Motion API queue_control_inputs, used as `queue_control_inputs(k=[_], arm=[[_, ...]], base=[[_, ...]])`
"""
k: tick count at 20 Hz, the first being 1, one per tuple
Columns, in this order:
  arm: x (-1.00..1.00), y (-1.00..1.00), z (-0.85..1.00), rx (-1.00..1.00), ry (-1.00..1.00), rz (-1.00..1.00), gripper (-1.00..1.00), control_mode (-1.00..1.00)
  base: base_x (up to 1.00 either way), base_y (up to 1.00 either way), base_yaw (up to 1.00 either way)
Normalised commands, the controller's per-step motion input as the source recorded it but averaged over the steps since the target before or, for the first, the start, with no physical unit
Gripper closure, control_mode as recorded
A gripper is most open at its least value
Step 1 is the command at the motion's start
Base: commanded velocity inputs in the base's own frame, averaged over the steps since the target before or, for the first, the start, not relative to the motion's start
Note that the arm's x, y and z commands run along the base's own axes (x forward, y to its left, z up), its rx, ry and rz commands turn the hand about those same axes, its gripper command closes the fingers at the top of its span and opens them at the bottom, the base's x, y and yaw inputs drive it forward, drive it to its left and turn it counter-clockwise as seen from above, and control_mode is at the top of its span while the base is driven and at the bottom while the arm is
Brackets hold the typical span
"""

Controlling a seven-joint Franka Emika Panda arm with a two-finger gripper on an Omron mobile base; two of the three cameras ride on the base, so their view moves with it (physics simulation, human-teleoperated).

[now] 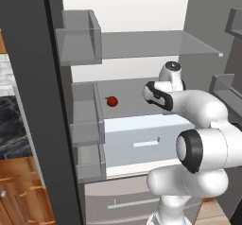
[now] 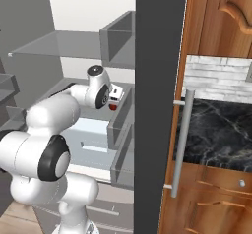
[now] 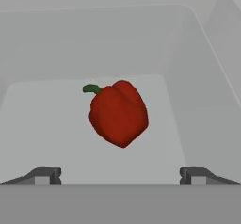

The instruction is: Gather the bell peppers from the fridge and place them on a tray on the dining counter. Then gather the fish and chicken drumstick from the fridge and place them on the other tray.

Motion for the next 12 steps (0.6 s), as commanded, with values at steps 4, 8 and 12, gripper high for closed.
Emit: queue_control_inputs(k=[4, 8, 12], arm=[[0.18, 0.0, -0.14, 0.0, 0.0, 0.0, -1.0, -1.0], [0.23, -0.02, -0.13, 0.0, 0.0, 0.0, -1.0, -1.0], [0.24, -0.04, -0.13, 0.0, 0.0, 0.0, -1.0, -1.0]], base=[[0.0, 0.0, 0.0], [0.0, 0.0, 0.0], [0.0, 0.0, 0.0]])
